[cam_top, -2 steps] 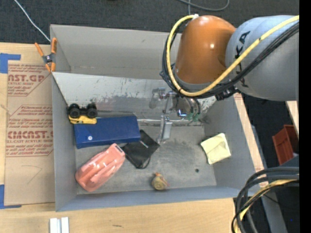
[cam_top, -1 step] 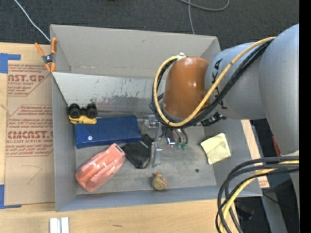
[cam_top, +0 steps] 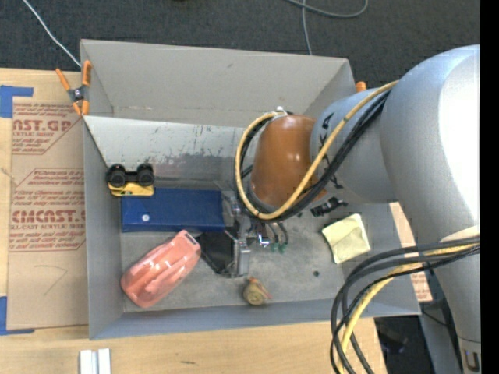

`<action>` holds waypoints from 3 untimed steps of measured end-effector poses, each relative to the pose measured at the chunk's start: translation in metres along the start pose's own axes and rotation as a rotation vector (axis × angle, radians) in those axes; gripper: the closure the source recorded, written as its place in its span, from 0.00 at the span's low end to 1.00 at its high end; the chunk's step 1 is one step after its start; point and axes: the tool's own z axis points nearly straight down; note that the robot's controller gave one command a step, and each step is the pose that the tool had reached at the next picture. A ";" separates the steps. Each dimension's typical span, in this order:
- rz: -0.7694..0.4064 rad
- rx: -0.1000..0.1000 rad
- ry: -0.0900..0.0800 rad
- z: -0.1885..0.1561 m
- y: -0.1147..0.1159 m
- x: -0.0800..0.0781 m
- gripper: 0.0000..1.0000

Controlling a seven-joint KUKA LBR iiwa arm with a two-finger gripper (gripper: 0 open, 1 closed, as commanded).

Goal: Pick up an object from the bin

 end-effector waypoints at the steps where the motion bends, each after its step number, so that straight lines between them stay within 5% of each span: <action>1: 0.094 0.000 0.011 -0.010 0.059 0.021 1.00; 3: 0.095 -0.001 0.011 -0.010 0.059 0.021 1.00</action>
Offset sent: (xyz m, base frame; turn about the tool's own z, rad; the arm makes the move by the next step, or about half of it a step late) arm 0.0000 0.0000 0.0000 0.0000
